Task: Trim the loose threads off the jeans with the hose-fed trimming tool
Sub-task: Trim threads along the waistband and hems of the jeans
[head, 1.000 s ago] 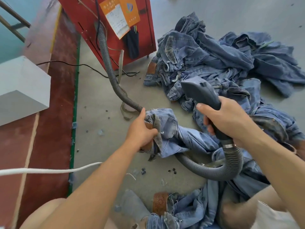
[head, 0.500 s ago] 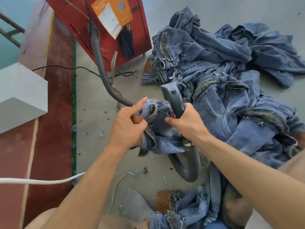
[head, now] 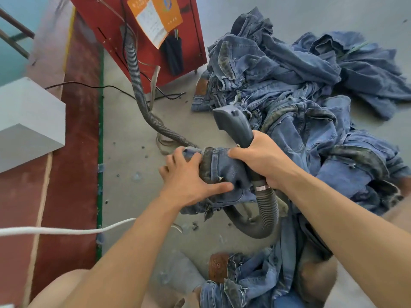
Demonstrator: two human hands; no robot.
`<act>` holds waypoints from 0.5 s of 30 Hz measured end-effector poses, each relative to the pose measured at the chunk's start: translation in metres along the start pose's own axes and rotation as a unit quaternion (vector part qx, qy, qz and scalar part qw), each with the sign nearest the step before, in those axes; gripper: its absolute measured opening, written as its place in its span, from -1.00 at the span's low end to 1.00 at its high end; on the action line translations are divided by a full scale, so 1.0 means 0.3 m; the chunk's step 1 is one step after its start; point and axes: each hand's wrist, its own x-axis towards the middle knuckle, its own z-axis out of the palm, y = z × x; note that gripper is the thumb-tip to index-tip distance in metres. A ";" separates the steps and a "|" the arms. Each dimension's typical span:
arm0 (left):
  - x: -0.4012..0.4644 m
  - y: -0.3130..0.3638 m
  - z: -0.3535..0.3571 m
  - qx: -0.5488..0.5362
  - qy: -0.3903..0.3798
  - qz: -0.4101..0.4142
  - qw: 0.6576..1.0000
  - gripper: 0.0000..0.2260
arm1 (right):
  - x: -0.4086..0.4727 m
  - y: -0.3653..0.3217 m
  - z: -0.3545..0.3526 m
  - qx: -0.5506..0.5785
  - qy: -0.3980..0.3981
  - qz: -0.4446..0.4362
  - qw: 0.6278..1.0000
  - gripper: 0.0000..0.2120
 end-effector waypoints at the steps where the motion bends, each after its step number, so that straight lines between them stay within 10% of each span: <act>1: 0.004 0.005 0.004 -0.013 0.005 0.017 1.000 -0.16 | -0.001 0.000 -0.006 0.011 0.007 0.001 1.000 -0.81; 7: 0.027 -0.015 -0.046 -0.390 -0.064 0.061 0.917 -0.75 | 0.026 -0.017 -0.081 0.081 0.018 0.007 0.997 -0.75; 15: 0.013 -0.010 -0.079 -0.730 -0.167 0.033 0.661 -0.77 | 0.060 -0.013 -0.127 0.048 0.021 -0.030 0.998 -0.62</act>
